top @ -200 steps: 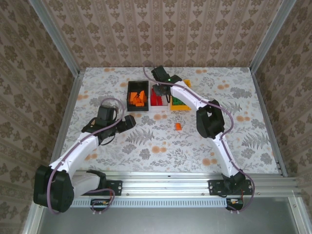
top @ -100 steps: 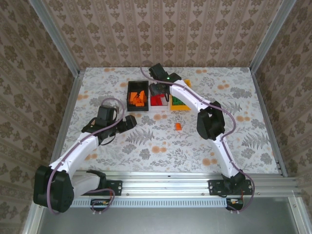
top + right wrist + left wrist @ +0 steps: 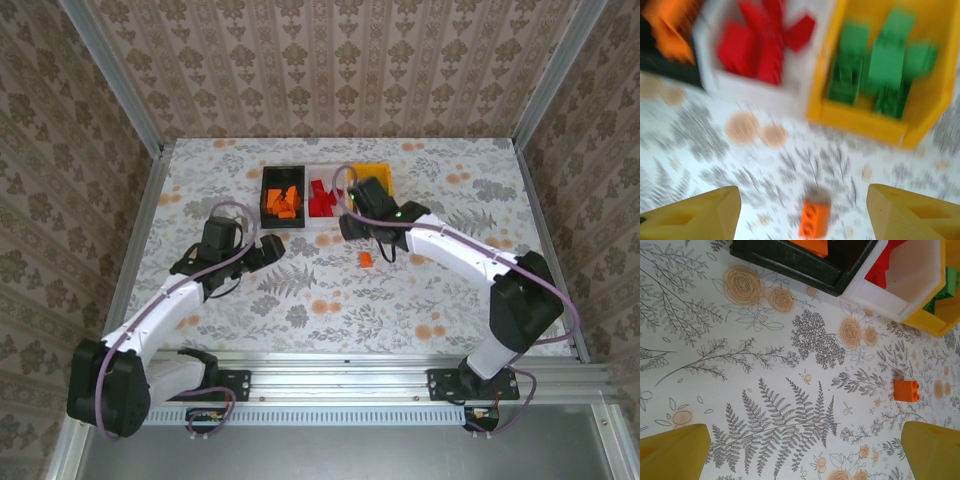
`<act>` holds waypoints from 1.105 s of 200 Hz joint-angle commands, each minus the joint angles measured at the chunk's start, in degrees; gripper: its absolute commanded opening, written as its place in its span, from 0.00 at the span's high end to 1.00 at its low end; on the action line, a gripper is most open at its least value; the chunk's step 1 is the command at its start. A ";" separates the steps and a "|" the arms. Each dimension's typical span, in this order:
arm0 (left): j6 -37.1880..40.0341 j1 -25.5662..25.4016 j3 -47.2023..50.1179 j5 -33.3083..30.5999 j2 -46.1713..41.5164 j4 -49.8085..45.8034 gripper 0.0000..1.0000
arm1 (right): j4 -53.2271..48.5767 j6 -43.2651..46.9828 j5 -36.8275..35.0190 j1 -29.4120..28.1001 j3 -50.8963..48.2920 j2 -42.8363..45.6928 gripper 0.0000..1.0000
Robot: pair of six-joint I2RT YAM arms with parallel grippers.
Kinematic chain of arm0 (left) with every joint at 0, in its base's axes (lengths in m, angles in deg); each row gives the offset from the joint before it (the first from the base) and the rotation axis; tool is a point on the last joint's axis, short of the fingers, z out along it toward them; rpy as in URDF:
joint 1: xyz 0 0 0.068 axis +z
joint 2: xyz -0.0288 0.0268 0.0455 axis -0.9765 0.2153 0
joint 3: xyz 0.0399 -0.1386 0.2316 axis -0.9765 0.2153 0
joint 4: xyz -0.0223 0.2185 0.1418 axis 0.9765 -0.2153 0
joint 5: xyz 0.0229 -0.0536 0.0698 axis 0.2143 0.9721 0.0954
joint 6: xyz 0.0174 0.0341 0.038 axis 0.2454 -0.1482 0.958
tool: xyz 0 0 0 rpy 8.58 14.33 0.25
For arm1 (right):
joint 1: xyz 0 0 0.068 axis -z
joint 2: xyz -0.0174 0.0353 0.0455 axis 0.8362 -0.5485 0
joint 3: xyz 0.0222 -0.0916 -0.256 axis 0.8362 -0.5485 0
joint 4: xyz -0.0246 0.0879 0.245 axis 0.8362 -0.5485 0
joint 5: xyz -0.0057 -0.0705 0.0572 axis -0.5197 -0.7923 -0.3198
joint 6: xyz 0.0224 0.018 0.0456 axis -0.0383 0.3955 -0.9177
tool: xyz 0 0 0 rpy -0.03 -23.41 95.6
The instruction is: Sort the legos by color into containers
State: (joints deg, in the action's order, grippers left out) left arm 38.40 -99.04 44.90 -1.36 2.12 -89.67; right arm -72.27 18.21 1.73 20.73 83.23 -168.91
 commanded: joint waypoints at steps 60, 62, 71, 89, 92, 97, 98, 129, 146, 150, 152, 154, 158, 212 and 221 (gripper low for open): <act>-2.37 -2.42 2.46 0.55 0.84 2.88 0.00 | 6.59 -6.50 1.79 0.05 -7.17 -10.62 0.32; -2.35 -2.43 2.52 0.55 0.79 2.86 0.00 | 6.55 -6.54 1.72 0.06 -7.04 -10.88 0.32; -2.16 -2.41 2.56 0.47 0.51 2.65 0.00 | 6.92 -6.58 1.38 0.06 -6.57 -11.91 0.34; -1.59 -2.42 2.26 -0.60 -0.11 1.44 0.00 | 7.02 -7.00 1.17 0.06 -5.95 -13.09 0.38; -1.53 -2.43 2.22 -0.78 -0.20 1.31 0.00 | 7.02 -7.09 0.99 0.06 -5.93 -13.17 0.39; -1.37 -2.35 2.13 -1.06 -0.30 0.97 0.00 | 7.04 -7.28 0.72 0.08 -5.84 -13.41 0.41; -1.31 -2.31 2.13 -1.09 -0.31 0.94 0.00 | 7.04 -7.30 0.73 0.07 -5.85 -13.40 0.42; -0.99 -1.91 1.69 -1.46 0.18 0.77 0.00 | 7.59 -7.49 -0.03 -0.01 -6.23 -13.79 0.54; -0.71 -1.65 1.21 -1.15 0.98 0.64 0.00 | 7.51 -7.36 -0.38 -0.03 -6.06 -13.94 0.60; -0.60 -1.65 1.04 -1.12 1.13 0.58 0.00 | 7.41 -7.27 -0.61 -0.03 -6.08 -14.01 0.62; -0.50 -1.60 0.95 -1.06 1.17 0.51 0.00 | 7.37 -7.24 -0.70 -0.03 -6.07 -14.02 0.63; -0.52 -1.56 0.91 -1.04 1.24 0.42 0.00 | 7.34 -7.23 -0.74 -0.05 -6.07 -14.06 0.63; -0.42 -1.55 0.75 -1.04 1.33 0.27 0.00 | 7.31 -7.23 -0.84 -0.04 -6.06 -14.02 0.65; 0.00 -0.68 0.19 -1.43 1.10 -0.96 0.00 | 7.15 -6.79 -1.87 -1.32 -5.75 -11.56 0.73; -0.11 -0.29 0.19 -1.64 0.79 -1.36 0.00 | 6.83 -6.72 -1.90 -1.80 -5.11 -10.88 0.73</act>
State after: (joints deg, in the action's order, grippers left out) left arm 36.94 -100.22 46.73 -2.09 3.14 -89.28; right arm -64.49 11.15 1.24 20.07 76.46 -182.00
